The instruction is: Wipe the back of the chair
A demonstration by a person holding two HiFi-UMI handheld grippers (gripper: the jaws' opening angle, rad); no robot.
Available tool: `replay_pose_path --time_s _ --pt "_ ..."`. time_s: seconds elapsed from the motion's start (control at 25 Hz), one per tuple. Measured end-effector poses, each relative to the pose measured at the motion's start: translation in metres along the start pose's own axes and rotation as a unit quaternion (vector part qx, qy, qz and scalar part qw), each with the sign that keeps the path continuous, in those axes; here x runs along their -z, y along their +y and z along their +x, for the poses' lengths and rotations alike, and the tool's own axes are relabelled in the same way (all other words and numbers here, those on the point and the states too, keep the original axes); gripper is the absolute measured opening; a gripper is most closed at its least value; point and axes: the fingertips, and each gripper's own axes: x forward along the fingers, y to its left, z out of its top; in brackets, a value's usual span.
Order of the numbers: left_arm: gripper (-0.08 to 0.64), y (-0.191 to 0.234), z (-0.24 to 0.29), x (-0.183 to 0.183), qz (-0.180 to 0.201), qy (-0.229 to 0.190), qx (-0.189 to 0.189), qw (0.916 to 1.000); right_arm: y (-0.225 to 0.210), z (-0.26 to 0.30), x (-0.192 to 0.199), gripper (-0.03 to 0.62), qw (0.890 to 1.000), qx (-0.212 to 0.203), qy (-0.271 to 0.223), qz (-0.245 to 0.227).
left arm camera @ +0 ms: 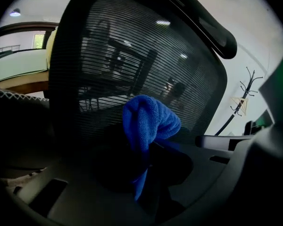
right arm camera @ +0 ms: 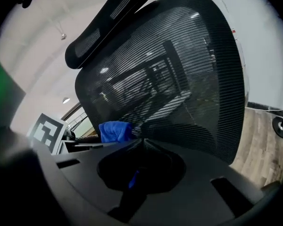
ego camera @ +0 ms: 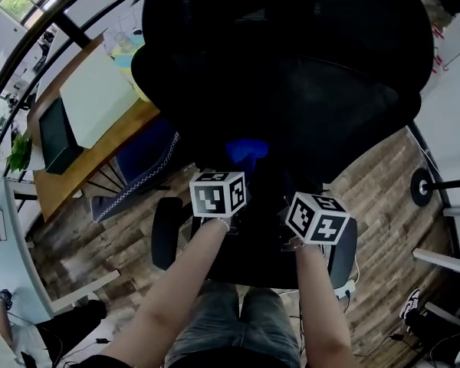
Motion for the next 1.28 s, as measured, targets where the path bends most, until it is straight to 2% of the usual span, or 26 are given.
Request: replay_pose_path --time_s 0.28,0.68,0.96,1.28 --pt "0.101 0.050 -0.022 -0.006 -0.030 -0.015 -0.036 0.9988 0.039 0.024 0.007 0.031 0.999 -0.027 0.020 -0.021" --pt "0.101 0.089 -0.046 -0.008 -0.061 -0.032 -0.065 0.9955 0.075 0.040 0.014 0.031 0.997 -0.052 0.034 -0.044" --pt "0.100 0.095 -0.053 -0.007 -0.070 -0.035 -0.068 0.9946 0.083 0.039 0.019 0.031 0.996 -0.055 0.040 -0.054" --pt "0.100 0.093 -0.057 -0.004 -0.069 -0.043 -0.052 0.9953 0.085 0.030 0.023 0.031 0.996 -0.055 0.043 -0.063"
